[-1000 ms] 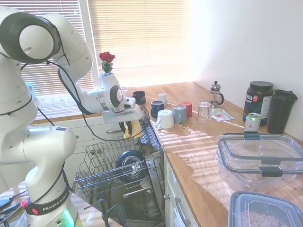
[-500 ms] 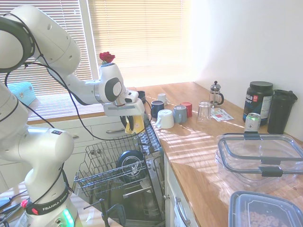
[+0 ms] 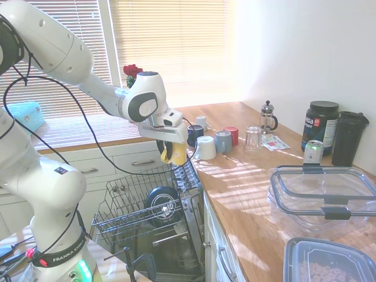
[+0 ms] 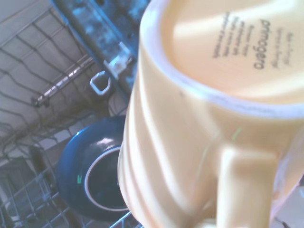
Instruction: Unload the mug from the dish rack
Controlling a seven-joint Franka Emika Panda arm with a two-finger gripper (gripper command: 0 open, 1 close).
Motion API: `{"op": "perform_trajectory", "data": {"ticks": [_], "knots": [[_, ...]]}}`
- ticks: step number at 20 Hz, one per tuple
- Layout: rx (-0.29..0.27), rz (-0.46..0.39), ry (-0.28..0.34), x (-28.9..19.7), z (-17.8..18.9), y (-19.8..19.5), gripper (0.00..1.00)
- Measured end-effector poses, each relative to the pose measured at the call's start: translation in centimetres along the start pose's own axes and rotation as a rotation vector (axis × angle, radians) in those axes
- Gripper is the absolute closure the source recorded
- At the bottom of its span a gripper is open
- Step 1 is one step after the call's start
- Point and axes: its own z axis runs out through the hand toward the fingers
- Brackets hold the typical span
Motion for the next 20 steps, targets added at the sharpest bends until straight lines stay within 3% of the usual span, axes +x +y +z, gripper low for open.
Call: {"op": "perform_trajectory", "data": {"ticks": [6, 20], "knots": [[-0.059, 0.065, -0.019, 4.3, 0.8, 1.1, 1.00], [-0.105, 0.115, -0.056, 10.8, 2.2, 0.9, 1.00]]}}
